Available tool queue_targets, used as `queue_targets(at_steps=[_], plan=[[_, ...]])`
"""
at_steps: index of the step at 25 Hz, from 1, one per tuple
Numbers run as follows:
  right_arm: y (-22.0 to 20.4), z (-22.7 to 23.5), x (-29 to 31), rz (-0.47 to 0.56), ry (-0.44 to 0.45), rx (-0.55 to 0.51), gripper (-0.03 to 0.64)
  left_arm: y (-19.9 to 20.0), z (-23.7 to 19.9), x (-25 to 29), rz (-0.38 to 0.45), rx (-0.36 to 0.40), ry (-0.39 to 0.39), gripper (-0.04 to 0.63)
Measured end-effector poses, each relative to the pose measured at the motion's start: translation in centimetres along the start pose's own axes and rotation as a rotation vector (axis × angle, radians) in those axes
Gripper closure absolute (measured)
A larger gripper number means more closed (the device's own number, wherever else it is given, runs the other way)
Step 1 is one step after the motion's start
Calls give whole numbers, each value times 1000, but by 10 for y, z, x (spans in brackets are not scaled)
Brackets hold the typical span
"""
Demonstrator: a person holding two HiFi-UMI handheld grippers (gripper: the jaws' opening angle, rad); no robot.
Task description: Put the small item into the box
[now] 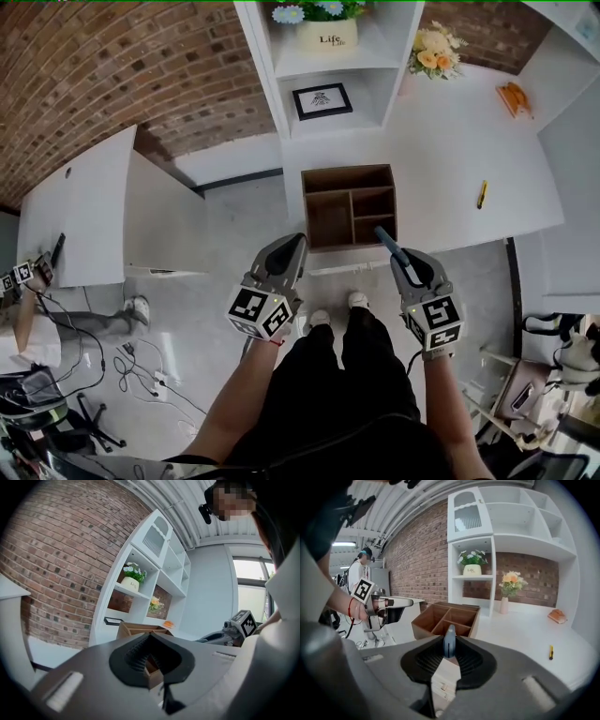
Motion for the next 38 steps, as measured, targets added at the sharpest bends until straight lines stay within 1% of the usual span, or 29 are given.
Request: queue_targets(at_steps=[3, 7, 12, 16, 24, 32, 38], plan=[[8, 5, 11, -43, 37, -62, 548, 2, -4, 1, 7, -17, 34, 594], [13, 16, 23, -110, 67, -72, 546, 4, -8, 4, 20, -41, 82, 594], [17, 22, 33, -167, 103, -112, 546, 2, -6, 10, 26, -66, 107, 594], [21, 22, 39, -204, 125, -167, 546, 1, -6, 13, 31, -76, 122, 594], [26, 22, 53, -227, 201, -141, 543, 0, -8, 12, 40, -98, 156, 594], [36, 12, 66, -283, 186, -230, 545, 1, -11, 6, 59, -115, 181, 594], [43, 10, 72, -301, 182, -236, 546, 0, -15, 0, 67, -120, 197, 594]])
Point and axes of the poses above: the fingertips, and each gripper's own axes: x forward along the fingers, z to its right, y out of its top, the point moved 8 cm from there along -x, backward along the fingers, and after that the axes turned 15 degrees about -z, right-handed, at the moved point
